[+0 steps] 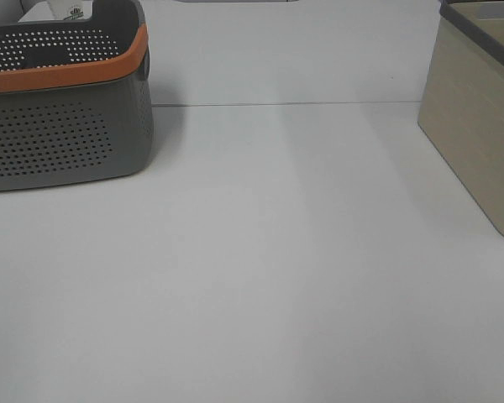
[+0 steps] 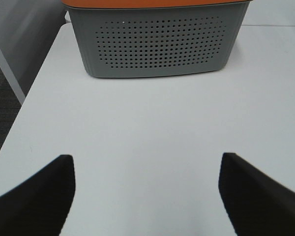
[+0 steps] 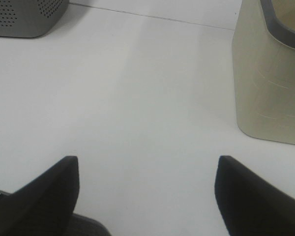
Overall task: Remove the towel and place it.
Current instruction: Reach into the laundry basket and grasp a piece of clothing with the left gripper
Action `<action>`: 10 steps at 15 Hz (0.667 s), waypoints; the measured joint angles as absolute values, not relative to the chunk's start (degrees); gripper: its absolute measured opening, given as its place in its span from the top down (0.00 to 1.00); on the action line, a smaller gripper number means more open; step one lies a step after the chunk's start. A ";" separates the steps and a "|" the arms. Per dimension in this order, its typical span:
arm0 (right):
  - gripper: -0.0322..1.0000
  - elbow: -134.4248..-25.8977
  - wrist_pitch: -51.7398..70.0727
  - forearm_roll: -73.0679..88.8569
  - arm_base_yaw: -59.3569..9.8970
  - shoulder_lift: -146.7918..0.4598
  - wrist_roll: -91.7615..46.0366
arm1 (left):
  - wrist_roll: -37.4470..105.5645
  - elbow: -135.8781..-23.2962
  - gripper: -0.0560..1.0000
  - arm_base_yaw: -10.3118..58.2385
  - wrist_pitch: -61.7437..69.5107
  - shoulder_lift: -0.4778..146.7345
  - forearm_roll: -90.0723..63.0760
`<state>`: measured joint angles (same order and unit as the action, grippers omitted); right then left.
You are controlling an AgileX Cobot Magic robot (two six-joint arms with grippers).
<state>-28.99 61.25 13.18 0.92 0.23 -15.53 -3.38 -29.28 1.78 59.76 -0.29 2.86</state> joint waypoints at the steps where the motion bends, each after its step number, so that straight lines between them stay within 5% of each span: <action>1: 0.24 -28.99 61.25 13.18 0.92 0.23 -15.53 | -3.38 -29.28 0.24 1.78 59.76 -0.29 2.86; 10: 0.24 -28.99 61.25 13.18 0.92 0.23 -15.53 | -3.38 -29.28 0.24 1.78 59.76 -0.29 2.86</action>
